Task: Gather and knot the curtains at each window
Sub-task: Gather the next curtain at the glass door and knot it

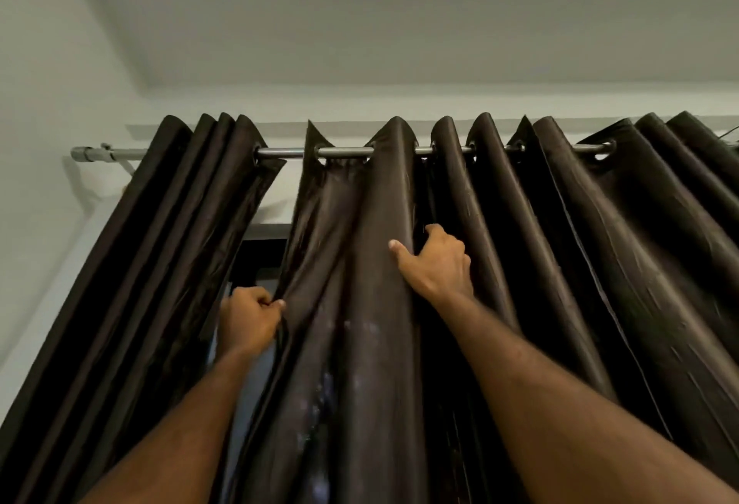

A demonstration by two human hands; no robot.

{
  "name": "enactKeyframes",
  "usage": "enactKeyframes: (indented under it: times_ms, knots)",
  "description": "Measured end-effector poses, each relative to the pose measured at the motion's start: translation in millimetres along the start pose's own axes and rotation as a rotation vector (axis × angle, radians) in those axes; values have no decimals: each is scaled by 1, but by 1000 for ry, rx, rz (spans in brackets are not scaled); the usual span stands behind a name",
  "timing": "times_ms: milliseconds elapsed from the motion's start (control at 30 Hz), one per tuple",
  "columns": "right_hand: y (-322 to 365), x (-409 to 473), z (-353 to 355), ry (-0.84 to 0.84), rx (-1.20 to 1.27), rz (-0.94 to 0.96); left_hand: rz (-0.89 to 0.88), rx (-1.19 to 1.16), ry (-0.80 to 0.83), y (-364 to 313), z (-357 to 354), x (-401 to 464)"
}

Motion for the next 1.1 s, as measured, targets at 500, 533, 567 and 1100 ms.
enactKeyframes:
  times_ms: [500, 533, 567, 1100]
  knots:
    - [95, -1, -88, 216, 236, 207, -325, -277, 58, -58, 8, -15]
    - [99, 2, -93, 250, 245, 217, -317, -288, 63, -60, 6, -15]
    - [100, 4, -96, 268, 242, 227, -309, -289, 61, -62, 6, -17]
    - [-1, 39, 22, -361, -201, 160, -165, -291, -12, -83, -30, -52]
Point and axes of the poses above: each hand's wrist, its own x-axis towards the middle knuckle, its own z-axis out of the back of the hand, y = z × x, the point moved 4 cm from there along x, towards the middle knuckle, and after that the axes turned 5 degrees about -y, right-handed, at the moved point
